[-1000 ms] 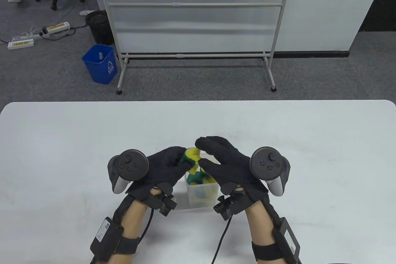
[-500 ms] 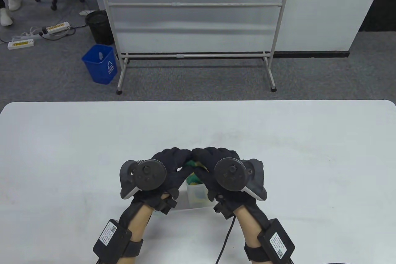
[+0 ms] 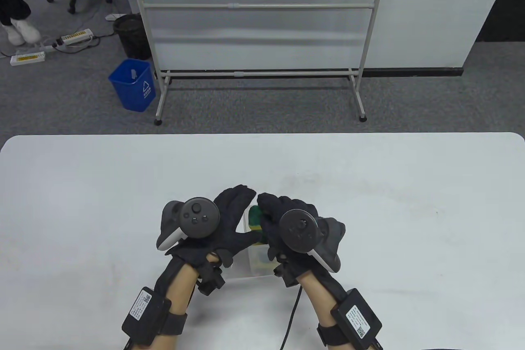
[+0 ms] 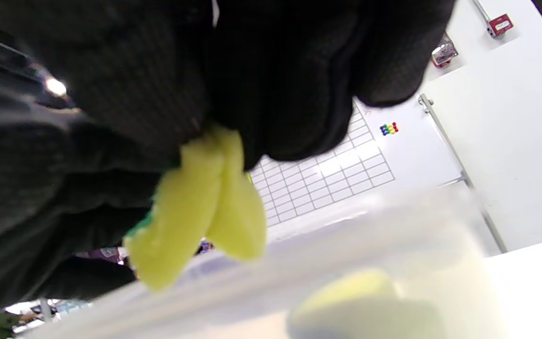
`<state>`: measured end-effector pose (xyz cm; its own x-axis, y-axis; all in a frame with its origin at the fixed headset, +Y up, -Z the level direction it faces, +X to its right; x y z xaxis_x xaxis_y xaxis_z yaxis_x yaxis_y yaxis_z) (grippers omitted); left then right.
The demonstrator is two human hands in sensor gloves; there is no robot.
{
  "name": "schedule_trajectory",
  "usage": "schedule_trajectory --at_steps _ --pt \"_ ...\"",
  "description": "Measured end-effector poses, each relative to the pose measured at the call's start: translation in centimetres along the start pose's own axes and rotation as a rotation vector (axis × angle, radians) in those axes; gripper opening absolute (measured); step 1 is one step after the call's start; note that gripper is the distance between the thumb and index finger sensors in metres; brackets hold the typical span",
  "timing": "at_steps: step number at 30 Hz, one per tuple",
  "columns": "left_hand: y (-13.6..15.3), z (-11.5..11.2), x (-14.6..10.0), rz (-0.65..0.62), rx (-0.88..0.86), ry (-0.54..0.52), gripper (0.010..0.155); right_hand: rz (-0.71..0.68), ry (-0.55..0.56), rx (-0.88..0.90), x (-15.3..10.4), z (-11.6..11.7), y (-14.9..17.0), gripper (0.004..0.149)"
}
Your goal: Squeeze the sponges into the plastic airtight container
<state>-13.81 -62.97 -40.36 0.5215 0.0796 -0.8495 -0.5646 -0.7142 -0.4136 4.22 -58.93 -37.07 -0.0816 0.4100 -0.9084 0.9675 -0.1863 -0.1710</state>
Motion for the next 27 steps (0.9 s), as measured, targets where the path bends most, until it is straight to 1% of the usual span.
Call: schedule_trajectory --at_steps 2,3,8,11,18,23,27 --pt "0.5 -0.5 0.2 0.021 0.003 0.053 0.096 0.016 -0.007 -0.031 0.1 0.5 -0.4 0.05" --pt "0.6 -0.7 0.3 0.026 0.007 0.057 0.097 0.019 -0.012 -0.038 0.2 0.6 -0.5 0.05" --pt "1.0 -1.0 0.5 0.049 0.044 0.059 0.096 0.032 -0.048 -0.074 0.5 1.6 -1.1 0.051" --pt "1.4 -1.1 0.6 0.049 -0.001 0.067 0.095 0.032 -0.068 -0.086 0.5 2.3 -1.1 0.051" --pt "1.5 -1.2 0.6 0.053 -0.012 0.07 0.096 0.014 -0.121 -0.057 0.8 3.1 -0.9 0.051" --pt "1.5 -1.2 0.6 0.052 -0.016 0.07 0.095 0.002 -0.186 -0.042 1.2 3.9 -0.7 0.046" --pt "1.6 -1.2 0.6 0.051 -0.018 0.071 0.096 -0.016 -0.253 -0.049 1.4 4.3 -0.7 0.04"
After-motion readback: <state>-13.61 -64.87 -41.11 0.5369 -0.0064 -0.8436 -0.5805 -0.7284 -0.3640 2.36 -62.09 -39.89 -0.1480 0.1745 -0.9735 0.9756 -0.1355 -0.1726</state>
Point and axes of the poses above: the tracker on the back of each hand, its own y axis roughly to the little-finger side, its own x axis roughly from the wrist to the fingertips, z = x × y, the point moved 3 cm from there along x, roughly from the wrist to the fingertips, and after that the axes turned 14 degrees about -x, right-handed, at the moved point
